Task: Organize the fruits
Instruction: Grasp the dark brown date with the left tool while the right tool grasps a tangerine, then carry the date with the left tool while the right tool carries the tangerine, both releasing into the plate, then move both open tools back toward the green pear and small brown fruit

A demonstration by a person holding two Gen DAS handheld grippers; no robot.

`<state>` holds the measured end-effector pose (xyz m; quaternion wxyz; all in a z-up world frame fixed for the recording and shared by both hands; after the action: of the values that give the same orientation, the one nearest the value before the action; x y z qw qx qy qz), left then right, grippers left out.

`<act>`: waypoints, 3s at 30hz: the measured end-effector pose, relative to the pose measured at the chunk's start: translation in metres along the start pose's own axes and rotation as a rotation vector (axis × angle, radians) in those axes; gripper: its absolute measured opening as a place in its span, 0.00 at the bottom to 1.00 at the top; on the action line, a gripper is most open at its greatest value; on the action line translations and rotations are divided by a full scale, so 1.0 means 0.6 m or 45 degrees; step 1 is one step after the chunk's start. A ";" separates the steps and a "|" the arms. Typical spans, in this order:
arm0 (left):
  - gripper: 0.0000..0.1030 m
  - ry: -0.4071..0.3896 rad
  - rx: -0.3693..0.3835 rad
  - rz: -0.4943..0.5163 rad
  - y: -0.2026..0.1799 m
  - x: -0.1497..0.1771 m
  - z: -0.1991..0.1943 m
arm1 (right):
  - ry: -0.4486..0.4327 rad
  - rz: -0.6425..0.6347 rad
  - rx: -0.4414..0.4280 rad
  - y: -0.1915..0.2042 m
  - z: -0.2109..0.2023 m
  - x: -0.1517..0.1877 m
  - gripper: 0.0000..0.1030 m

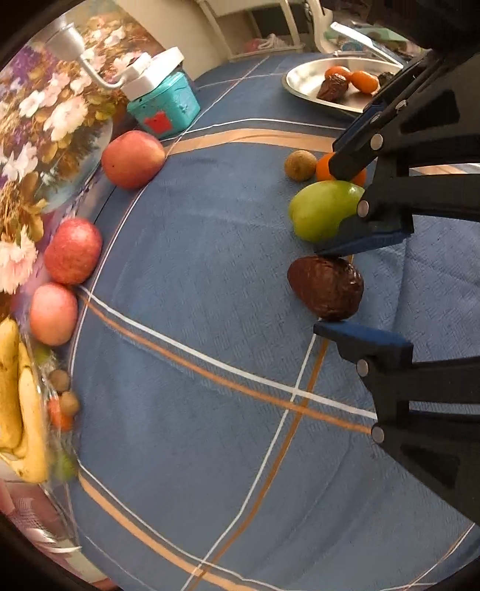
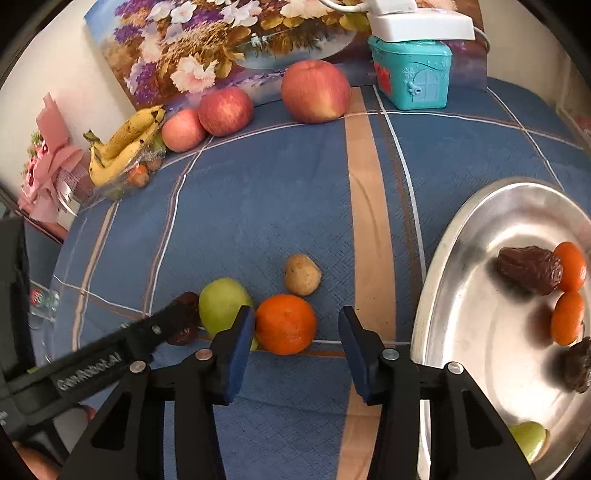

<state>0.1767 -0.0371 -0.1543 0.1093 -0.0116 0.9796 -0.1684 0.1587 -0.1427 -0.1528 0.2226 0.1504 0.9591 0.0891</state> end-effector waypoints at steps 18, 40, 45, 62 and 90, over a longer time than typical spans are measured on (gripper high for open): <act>0.36 -0.185 0.064 -0.013 -0.014 -0.032 -0.107 | -0.044 0.135 -0.001 -0.027 -0.070 -0.011 0.34; 0.37 -0.012 0.183 0.512 -0.261 0.134 -0.071 | -0.112 0.464 0.225 -0.228 -0.172 0.026 0.34; 0.53 0.022 0.184 0.579 -0.281 0.161 -0.059 | -0.118 0.495 0.247 -0.249 -0.188 0.031 0.34; 0.71 0.018 0.059 0.387 -0.209 0.111 -0.046 | -0.061 0.463 0.261 -0.243 -0.178 0.033 0.38; 1.00 -0.141 -0.072 -0.090 0.001 -0.012 -0.090 | 0.055 0.054 0.338 -0.108 -0.124 0.022 0.52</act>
<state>0.1721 -0.0186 -0.1030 0.1569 -0.0587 0.9754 -0.1435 0.0976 -0.2071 -0.1074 0.1782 0.1970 0.9636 -0.0307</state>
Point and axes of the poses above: each gripper's, at about its wrist camera, not at the fingertips, and z roughly the way its jaws point, y to its left, x to its underside, the point moved 9 cm from there along z, roughly the way its jaws point, and after that the axes turned 9 degrees about -z, right-handed, at the moved point
